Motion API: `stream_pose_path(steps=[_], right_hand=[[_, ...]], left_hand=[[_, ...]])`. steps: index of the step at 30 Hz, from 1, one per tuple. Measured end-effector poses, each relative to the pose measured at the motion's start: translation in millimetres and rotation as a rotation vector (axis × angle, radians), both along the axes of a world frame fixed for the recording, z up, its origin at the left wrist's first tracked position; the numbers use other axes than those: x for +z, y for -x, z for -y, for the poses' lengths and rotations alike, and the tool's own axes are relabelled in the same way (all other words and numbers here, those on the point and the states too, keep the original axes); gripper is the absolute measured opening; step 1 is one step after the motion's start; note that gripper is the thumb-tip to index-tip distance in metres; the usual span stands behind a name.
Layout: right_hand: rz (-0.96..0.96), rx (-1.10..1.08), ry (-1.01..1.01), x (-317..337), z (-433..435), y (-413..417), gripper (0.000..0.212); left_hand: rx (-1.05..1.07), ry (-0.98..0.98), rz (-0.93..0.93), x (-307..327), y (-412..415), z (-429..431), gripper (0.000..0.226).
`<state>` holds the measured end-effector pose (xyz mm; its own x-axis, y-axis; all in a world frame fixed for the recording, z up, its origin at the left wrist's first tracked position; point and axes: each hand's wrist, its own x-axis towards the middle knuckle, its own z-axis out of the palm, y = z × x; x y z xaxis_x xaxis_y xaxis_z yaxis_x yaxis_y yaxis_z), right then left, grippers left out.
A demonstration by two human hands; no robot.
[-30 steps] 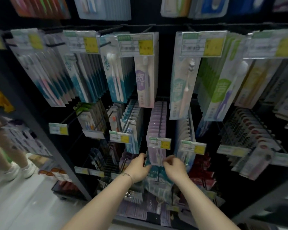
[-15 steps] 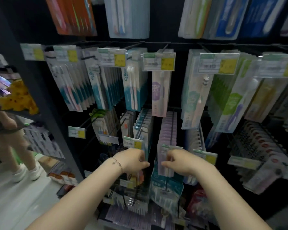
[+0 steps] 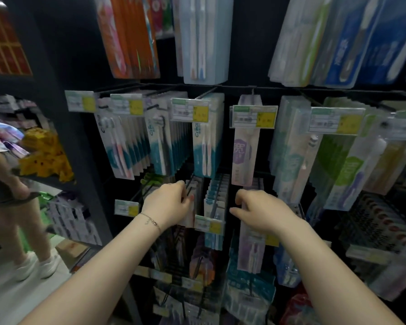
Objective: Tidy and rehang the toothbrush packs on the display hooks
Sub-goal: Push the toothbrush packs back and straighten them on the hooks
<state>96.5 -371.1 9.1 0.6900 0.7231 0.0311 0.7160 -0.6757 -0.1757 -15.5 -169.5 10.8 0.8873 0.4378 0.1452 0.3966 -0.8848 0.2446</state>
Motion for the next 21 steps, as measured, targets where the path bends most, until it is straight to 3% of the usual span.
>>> stream_pose_path(steps=[12, 21], right_hand=[[0.183, -0.029, -0.114, 32.1, -49.0, -0.7, 0.03], [0.096, -0.118, -0.123, 30.2, -31.9, -23.6, 0.037]], left_hand=[[-0.209, -0.051, 0.041, 29.6, -51.7, -3.7, 0.016], [-0.225, -0.029, -0.016, 23.5, -81.8, 8.4, 0.029]])
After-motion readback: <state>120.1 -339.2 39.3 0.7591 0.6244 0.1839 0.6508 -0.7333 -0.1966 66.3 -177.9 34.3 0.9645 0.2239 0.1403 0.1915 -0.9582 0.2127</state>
